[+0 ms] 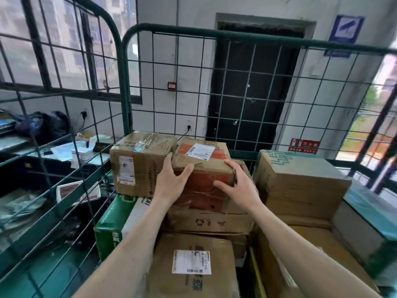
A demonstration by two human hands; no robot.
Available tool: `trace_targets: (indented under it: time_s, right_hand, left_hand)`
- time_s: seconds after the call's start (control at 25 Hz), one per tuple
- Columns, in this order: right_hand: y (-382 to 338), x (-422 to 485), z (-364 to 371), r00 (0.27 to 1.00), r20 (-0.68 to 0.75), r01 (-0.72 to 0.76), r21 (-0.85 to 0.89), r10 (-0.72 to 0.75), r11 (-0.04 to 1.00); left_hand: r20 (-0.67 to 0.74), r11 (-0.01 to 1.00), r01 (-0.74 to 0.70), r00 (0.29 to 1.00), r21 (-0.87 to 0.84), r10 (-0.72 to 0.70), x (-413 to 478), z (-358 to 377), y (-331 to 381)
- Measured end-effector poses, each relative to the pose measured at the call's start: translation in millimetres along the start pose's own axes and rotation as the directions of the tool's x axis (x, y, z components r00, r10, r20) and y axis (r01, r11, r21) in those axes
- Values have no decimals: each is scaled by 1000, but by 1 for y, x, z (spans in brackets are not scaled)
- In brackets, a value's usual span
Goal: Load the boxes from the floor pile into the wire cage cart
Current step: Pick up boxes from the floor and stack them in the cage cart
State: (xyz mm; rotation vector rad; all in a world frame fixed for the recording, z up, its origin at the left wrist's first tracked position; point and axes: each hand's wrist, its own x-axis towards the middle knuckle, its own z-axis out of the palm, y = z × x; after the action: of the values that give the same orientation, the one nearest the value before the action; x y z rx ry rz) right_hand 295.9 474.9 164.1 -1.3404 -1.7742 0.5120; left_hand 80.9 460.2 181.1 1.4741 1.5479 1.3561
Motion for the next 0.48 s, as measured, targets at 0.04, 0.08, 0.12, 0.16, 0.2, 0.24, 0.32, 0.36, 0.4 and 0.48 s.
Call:
trace_targets:
  time_s: [0.04,0.08,0.12,0.16,0.2,0.24,0.32,0.36,0.4,0.48]
  right_hand:
    - [1,11,2,1000,-7,-9,-29,9,1000]
    - [2,21,5,1000,-16,-18,-59,17,998]
    - [3,31,9,999,-23,-28,-103,25,994]
    - [2,40,14,999,-31,-31,-174,26,984]
    - [1,48,18,999,-35,-33,-263,25,964]
    - [0,55,22,999,-31,-32,-349,23,937]
    - [-5,67,29,1000,-14,-28,-442,25,896]
    - [-7,73,31,1000,-6,-28,-451,29,892]
    - [-7,80,32,999,7,-30,-448,37,894]
    - [-7,93,37,996,37,-54,-417,76,907]
  left_hand:
    - [20,997,-38,999,61,37,8,-1,-2]
    - [42,988,-78,996,134,73,16,-1,-3]
    - [56,967,-111,993,228,101,24,0,-5]
    - [54,935,-127,992,332,116,29,1,-5]
    - [34,901,-115,993,419,111,32,4,-5]
    - [7,879,-90,995,468,98,33,6,-5]
    - [-12,880,-43,998,472,56,31,11,-10]
    - [5,887,-40,999,461,42,29,13,-14]
    - [29,889,-47,999,455,38,27,13,-17]
    - [61,896,-53,998,441,29,25,7,-19]
